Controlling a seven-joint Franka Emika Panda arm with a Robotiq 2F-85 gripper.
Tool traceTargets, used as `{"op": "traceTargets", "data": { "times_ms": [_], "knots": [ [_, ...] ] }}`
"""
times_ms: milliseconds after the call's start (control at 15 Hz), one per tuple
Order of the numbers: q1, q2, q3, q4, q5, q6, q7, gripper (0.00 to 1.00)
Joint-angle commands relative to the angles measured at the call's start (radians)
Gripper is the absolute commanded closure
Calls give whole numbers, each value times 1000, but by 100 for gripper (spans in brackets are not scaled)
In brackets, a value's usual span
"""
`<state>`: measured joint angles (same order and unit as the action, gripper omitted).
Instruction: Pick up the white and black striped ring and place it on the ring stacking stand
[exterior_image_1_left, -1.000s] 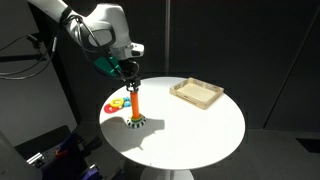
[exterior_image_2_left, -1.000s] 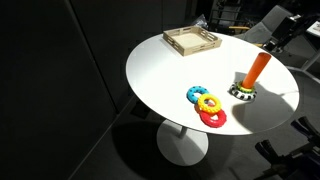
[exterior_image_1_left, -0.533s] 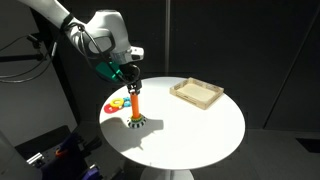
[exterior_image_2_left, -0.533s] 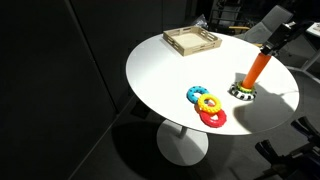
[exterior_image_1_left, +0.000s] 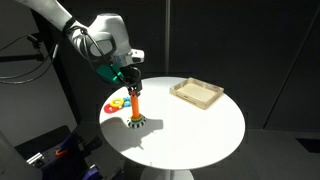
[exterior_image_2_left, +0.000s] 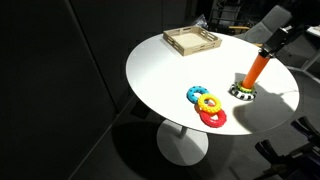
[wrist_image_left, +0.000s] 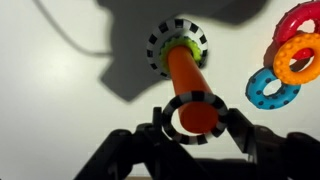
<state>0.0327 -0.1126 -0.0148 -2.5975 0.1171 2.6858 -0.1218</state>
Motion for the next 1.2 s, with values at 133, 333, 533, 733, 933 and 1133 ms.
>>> {"op": "traceTargets", "data": {
  "times_ms": [133, 333, 533, 733, 933, 1133],
  "knots": [
    [5, -5, -2, 0, 24, 7, -28, 58],
    [9, -12, -2, 3, 35, 12, -34, 58],
    [12, 6, -1, -10, 40, 78, -34, 58],
    [15, 18, 1, -15, 38, 110, -30, 58],
    [18, 35, 1, -20, 52, 124, -38, 58],
    [32, 21, 1, -19, 106, 97, -66, 58]
  ]
}}
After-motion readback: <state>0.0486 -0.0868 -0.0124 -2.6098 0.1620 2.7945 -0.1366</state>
